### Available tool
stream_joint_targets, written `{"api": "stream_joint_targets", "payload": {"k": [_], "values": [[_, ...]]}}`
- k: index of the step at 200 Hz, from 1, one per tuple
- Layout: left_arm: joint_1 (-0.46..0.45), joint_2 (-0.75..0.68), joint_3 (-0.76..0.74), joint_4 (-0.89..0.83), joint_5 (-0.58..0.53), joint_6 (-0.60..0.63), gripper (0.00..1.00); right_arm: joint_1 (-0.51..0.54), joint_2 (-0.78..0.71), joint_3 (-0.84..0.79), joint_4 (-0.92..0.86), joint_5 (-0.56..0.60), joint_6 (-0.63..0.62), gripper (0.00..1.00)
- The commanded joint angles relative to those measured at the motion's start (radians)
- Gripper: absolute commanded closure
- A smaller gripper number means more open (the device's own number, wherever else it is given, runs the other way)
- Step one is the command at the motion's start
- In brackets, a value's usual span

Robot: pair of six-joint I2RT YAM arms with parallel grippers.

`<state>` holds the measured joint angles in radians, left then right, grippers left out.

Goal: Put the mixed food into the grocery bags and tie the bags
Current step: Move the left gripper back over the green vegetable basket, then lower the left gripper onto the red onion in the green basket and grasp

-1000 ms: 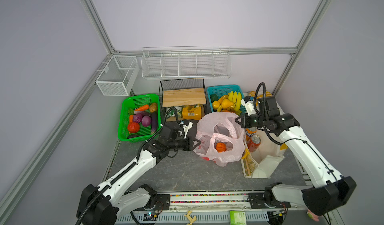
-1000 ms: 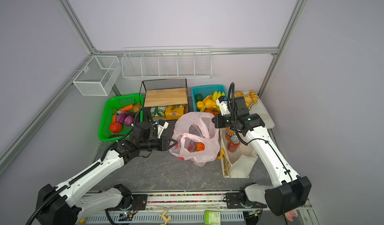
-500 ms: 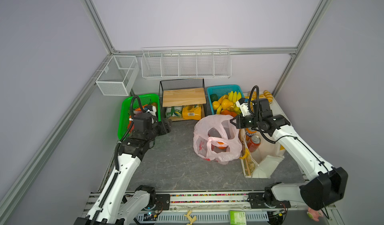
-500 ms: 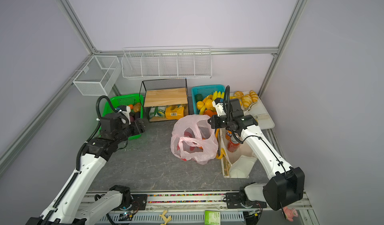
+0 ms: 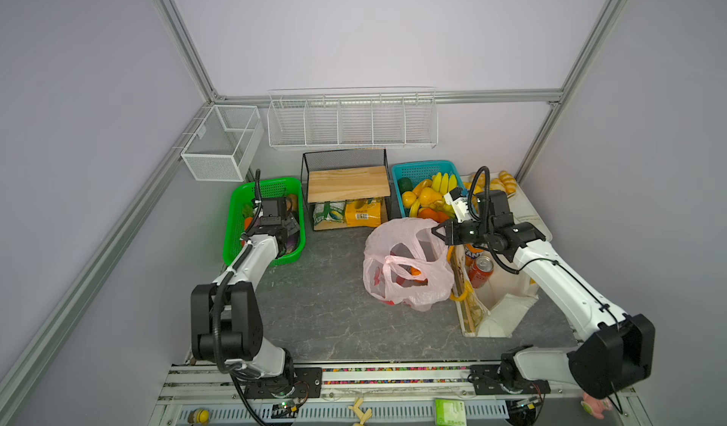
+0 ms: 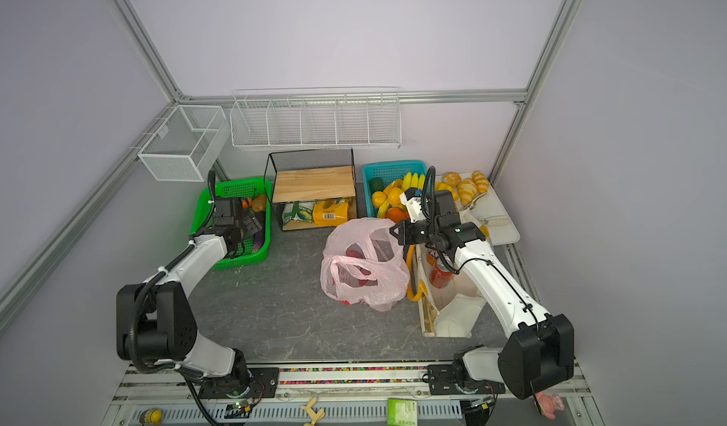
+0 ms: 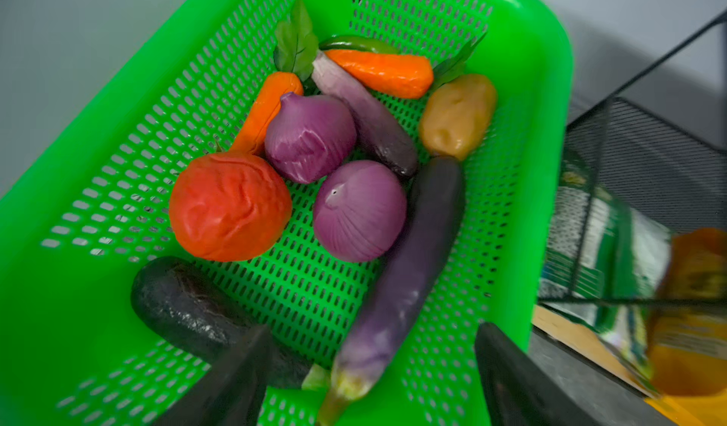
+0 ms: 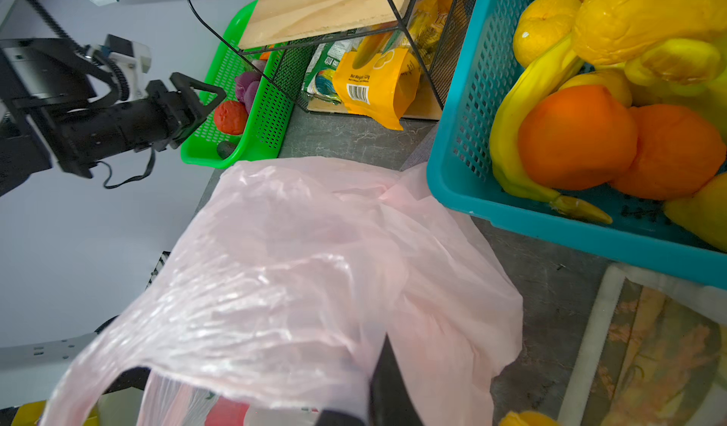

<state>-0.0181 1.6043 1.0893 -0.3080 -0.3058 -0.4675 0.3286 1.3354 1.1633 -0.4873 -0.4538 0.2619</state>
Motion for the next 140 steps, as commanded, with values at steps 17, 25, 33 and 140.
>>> {"api": "stream_joint_targets", "payload": {"k": [17, 25, 33, 140], "values": [[0.03, 0.13, 0.082, 0.098, -0.028, -0.046, 0.14, -0.003, -0.028, -0.016, 0.021, -0.02, -0.002, 0.92], [0.039, 0.164, 0.104, 0.084, -0.017, -0.063, 0.14, -0.004, -0.03, -0.016, 0.02, -0.019, -0.003, 0.92], [0.043, 0.195, 0.124, 0.078, -0.013, -0.072, 0.14, -0.004, -0.033, -0.016, 0.018, -0.016, -0.005, 0.92], [0.069, 0.377, 0.304, -0.057, 0.056, -0.151, 0.12, -0.003, -0.023, -0.016, 0.018, -0.014, -0.01, 0.92]]}}
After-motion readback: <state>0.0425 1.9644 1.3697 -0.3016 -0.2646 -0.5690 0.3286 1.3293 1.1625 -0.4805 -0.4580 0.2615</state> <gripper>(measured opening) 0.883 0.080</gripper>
